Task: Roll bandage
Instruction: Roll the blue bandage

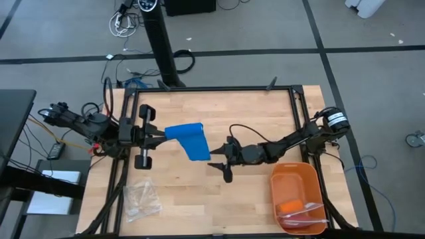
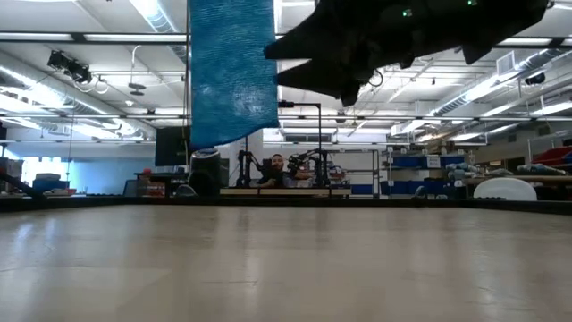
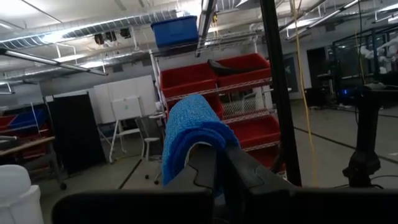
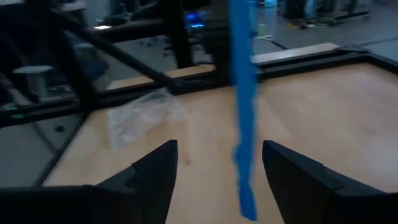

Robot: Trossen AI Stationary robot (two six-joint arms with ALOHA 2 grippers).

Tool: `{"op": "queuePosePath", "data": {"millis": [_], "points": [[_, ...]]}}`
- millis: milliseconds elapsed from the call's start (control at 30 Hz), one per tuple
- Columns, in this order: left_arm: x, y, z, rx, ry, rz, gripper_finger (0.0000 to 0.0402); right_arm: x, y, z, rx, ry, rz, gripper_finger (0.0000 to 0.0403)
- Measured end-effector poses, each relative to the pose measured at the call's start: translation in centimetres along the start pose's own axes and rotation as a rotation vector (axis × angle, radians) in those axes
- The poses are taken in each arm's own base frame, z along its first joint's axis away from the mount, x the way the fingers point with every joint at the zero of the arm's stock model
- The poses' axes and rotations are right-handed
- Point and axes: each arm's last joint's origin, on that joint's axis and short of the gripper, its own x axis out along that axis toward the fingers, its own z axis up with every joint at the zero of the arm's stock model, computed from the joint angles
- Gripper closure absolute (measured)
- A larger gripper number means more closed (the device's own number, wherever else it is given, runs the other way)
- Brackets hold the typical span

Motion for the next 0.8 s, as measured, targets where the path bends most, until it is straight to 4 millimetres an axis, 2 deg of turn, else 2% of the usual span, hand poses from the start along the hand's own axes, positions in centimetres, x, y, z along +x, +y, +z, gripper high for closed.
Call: {"op": "queuePosePath", "data": {"millis": [233, 333, 700, 800], "points": [[0.00, 0.03, 0.15, 0.023, -0.011, -0.001, 0.0387, 0.35, -1.06, 0.26, 0.011, 0.004, 0.014, 0.0170], [0.00, 0.06, 0.25, 0.020, -0.021, 0.002, 0.0387, 0.37, -1.04, 0.25, 0.011, 0.012, 0.046, 0.0185], [-0.02, 0.24, 0.73, 0.078, -0.065, 0.030, 0.0387, 0.34, -0.85, 0.20, 0.045, 0.029, 0.104, 0.0308], [-0.21, 0.42, 0.81, 0.103, -0.055, 0.057, 0.0387, 0.17, -0.25, 0.05, 0.043, 0.045, 0.161, 0.0357]]}}
